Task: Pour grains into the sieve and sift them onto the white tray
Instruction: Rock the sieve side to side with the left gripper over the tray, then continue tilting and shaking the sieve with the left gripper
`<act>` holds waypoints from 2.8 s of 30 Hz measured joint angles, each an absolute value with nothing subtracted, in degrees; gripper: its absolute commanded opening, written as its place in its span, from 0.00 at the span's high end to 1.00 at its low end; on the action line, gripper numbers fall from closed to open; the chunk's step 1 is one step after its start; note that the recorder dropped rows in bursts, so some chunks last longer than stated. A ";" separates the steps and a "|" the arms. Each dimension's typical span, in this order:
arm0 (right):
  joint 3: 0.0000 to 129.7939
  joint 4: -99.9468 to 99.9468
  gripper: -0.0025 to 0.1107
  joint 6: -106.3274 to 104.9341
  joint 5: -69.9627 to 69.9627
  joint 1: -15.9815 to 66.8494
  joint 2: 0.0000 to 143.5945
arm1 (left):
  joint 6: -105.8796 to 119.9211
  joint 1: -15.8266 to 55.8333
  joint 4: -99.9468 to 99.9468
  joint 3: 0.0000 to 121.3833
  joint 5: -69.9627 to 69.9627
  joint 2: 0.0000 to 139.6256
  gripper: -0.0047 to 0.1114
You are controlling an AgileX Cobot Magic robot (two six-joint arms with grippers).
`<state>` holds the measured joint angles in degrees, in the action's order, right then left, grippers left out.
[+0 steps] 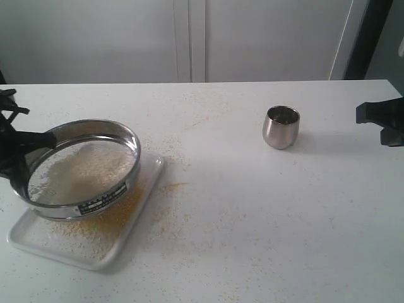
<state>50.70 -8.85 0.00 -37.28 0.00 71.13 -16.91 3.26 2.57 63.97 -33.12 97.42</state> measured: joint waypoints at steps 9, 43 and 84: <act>50.70 -8.85 0.98 0.00 -37.28 0.00 71.13 | -16.68 6.00 0.79 64.06 -33.29 97.31 0.96; 50.70 -8.85 0.98 0.00 -36.44 0.00 71.13 | -10.17 4.01 7.47 62.91 -29.88 98.30 0.96; 50.70 -8.85 0.98 0.00 -36.22 0.00 71.13 | -8.74 5.25 8.99 58.85 -24.51 96.69 0.96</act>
<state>50.70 -8.85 0.00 -36.22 0.00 71.13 -8.74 5.25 8.99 58.85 -24.51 96.69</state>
